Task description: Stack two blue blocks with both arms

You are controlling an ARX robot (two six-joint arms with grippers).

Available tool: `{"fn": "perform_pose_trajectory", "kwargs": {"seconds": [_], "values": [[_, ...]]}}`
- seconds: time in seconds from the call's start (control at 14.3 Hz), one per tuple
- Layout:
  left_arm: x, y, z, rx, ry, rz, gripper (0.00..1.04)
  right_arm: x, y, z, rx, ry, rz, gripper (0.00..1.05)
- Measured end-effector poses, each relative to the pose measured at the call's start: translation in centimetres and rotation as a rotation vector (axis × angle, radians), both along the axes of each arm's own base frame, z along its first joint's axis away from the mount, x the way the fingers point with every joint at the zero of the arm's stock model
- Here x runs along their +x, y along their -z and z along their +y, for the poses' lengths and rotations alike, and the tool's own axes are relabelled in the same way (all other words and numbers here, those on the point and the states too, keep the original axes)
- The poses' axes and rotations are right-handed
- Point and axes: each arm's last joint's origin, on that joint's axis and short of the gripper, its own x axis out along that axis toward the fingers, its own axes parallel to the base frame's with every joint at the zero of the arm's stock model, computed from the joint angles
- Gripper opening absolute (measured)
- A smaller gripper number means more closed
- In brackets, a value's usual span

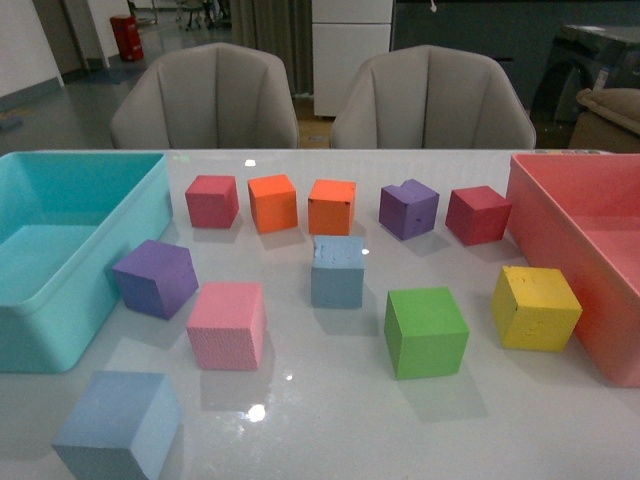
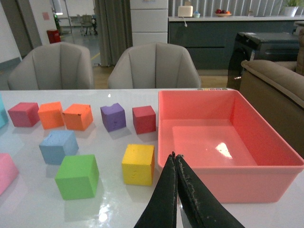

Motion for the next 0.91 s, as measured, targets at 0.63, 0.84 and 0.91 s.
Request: {"fn": "perform_pose_trajectory", "kwargs": {"seconds": [0.63,0.84,0.91], "values": [[0.0,0.0,0.0,0.0,-0.001,0.0,0.98,0.0,-0.02,0.0,-0.002,0.0,-0.002,0.24],[0.0,0.0,0.0,0.0,-0.001,0.0,0.98,0.0,-0.02,0.0,-0.002,0.0,-0.002,0.34],[0.0,0.0,0.0,0.0,-0.001,0.0,0.98,0.0,-0.02,0.0,-0.001,0.0,-0.002,0.37]]}}
